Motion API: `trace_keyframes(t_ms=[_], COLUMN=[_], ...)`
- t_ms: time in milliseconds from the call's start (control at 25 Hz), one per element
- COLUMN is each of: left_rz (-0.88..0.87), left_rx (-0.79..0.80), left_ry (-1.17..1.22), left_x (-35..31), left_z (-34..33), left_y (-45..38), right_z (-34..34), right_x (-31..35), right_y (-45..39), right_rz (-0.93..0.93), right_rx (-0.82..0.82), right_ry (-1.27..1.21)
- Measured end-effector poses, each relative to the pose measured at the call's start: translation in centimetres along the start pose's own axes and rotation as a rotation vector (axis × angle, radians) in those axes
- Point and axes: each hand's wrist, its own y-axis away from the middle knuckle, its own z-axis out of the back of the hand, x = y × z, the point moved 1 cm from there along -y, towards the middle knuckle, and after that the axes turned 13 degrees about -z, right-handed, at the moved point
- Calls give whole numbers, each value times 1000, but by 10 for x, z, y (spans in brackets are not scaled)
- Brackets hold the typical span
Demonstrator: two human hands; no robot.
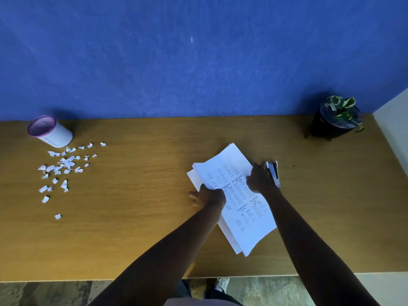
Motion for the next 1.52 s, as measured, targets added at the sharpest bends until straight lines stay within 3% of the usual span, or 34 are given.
trace_keyframes(t_ms=[80, 200, 400, 640, 760, 1200, 1520], left_rz=[5, 21, 73, 117, 133, -155, -557], left_rx=[10, -98, -167, 9, 73, 58, 13], left_ry=[102, 275, 478, 513, 598, 787, 701], left_x=[-1, 2, 8, 20, 21, 27, 0], left_z=[-2, 1, 6, 19, 25, 63, 156], left_y=[-1, 2, 7, -15, -6, -14, -33], right_z=[-6, -16, -18, -18, -18, -13, 21], right_x=[0, 1, -1, -4, -9, -5, 72], right_y=[8, 15, 20, 21, 21, 42, 79], right_rz=[-14, -13, -43, -10, -20, 44, 341], right_rx=[10, -25, -30, 50, 73, 265, 294], right_ry=[-21, -46, -243, -205, -315, -1012, -1221])
